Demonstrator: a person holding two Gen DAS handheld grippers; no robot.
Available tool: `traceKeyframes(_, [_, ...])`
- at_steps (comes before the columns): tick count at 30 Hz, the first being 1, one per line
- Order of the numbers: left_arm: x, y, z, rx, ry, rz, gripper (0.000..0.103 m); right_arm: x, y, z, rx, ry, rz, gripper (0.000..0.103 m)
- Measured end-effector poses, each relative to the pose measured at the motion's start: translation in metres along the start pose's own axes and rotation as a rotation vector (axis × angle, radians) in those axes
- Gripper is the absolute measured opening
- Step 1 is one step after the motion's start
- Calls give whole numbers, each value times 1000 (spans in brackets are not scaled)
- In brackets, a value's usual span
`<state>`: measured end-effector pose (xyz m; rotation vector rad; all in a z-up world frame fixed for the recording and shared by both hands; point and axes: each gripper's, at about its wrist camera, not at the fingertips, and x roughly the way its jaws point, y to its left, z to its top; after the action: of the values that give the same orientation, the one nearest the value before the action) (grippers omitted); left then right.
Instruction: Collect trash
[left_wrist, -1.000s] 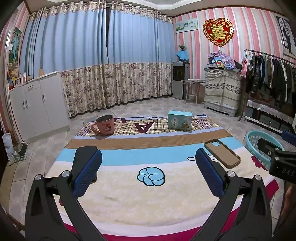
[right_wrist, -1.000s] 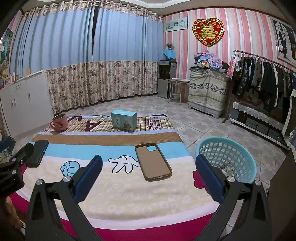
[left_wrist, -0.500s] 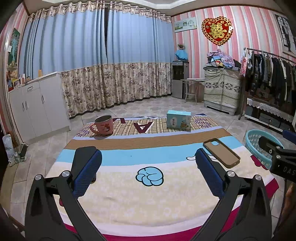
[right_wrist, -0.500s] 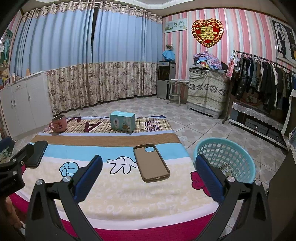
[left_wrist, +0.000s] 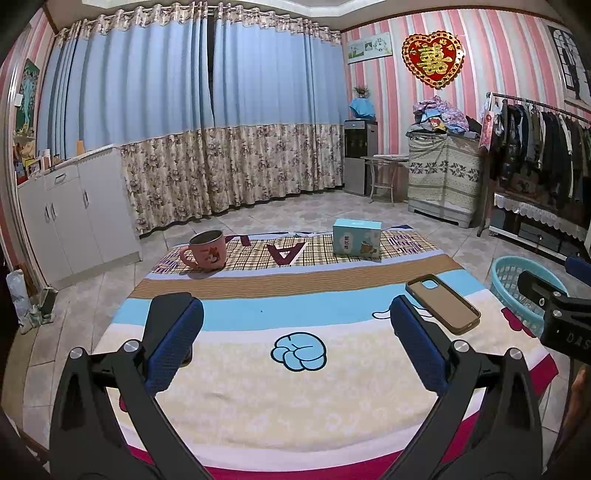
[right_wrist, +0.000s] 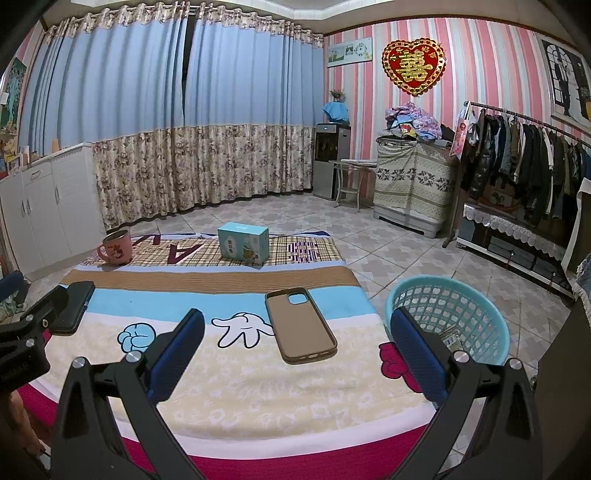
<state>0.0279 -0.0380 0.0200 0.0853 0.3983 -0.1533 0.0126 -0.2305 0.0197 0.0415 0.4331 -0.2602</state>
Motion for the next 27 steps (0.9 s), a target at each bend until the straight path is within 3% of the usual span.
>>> traceKeyframes(27, [0,3,1,6,-5,10,98,-1,12,0,-32,1,-1,98])
